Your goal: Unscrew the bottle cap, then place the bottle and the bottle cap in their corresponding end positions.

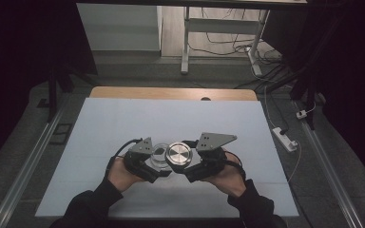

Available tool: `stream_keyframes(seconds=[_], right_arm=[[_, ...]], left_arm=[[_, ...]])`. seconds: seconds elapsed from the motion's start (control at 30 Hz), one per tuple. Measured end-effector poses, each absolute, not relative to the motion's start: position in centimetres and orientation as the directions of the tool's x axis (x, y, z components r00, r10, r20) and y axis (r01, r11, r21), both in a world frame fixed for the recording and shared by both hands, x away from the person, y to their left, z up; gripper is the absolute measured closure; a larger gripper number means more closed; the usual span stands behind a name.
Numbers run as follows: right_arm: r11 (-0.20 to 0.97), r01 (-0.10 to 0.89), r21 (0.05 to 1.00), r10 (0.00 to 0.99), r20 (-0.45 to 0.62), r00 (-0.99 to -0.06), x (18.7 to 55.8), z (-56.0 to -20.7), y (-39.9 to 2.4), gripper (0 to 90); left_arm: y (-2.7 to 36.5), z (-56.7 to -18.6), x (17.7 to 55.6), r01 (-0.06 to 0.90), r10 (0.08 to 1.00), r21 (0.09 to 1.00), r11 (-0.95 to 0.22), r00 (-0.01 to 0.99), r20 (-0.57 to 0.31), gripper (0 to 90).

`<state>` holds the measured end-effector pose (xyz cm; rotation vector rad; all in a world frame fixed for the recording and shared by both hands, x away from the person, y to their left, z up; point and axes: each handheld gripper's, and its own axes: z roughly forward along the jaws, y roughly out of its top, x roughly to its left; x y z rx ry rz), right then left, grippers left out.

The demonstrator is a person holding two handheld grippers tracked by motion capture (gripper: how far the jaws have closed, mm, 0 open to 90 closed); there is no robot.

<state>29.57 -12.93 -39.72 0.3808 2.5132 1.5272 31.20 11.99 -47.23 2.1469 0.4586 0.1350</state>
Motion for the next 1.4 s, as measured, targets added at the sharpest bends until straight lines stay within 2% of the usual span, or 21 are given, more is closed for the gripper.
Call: stream_keyframes(seconds=[0.53, 1.4], right_arm=[[0.460, 0.131, 0.878, 0.303, -0.017, -0.953, 28.9, -40.9, -13.2, 18.1], [0.488, 0.122, 0.864, 0.282, -0.024, -0.959, 27.7, -43.6, -12.9, 18.1]], left_arm=[[12.4, -47.4, 33.1, 0.300, 0.428, 0.808, -0.507, 0.902, -0.066, 15.6], [11.9, -47.2, 35.8, 0.308, 0.454, 0.810, -0.499, 0.889, -0.059, 15.5]])
